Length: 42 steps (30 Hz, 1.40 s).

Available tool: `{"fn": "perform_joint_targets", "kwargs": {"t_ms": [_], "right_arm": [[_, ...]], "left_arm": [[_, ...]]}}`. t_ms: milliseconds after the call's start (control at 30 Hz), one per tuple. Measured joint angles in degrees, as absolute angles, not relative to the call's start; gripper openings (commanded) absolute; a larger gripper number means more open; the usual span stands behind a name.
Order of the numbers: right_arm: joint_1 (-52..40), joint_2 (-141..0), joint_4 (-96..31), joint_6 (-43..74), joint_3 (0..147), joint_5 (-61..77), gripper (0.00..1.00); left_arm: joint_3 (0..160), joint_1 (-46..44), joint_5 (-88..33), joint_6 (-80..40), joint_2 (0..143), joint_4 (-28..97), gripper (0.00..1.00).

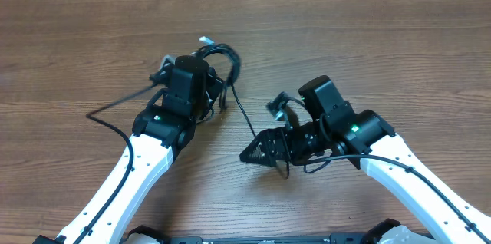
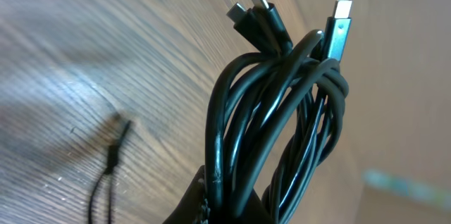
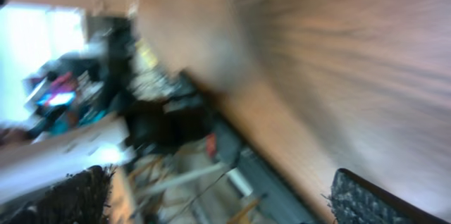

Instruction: Untangle cables

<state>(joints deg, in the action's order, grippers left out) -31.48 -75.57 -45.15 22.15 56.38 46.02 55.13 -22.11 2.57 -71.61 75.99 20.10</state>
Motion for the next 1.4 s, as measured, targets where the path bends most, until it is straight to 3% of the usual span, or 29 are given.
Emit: {"fn": "perform_joint_targets", "kwargs": {"t_ms": [167, 333, 667, 767, 867, 1400], "right_arm": [[-30.7, -71.6, -45.3, 22.0, 56.4, 36.1, 0.87], [-30.8, -63.9, -45.1, 22.8, 56.9, 27.6, 0.72], [-34.3, -62.3, -39.3, 30.1, 57.5, 19.0, 0.71], [-36.9, -63.4, -39.0, 30.7, 57.5, 15.4, 0.64], [-37.7, -65.1, -38.0, 31.4, 57.5, 13.4, 0.57], [-37.9, -70.1, -34.5, 30.4, 57.5, 11.2, 0.53]], "left_arm": [[55.1, -22.1, -2.0, -64.8, 75.7, 22.3, 0.04], [55.1, -22.1, -7.0, -65.3, 74.4, 21.8, 0.05], [55.1, -23.9, -19.0, -82.1, 73.8, 21.1, 0.04], [55.1, -24.9, -22.4, -86.8, 73.8, 21.1, 0.04], [55.1, -25.0, -25.1, -89.5, 73.7, 21.1, 0.04], [55.1, -22.9, -33.0, -99.9, 73.7, 21.2, 0.04]]}}
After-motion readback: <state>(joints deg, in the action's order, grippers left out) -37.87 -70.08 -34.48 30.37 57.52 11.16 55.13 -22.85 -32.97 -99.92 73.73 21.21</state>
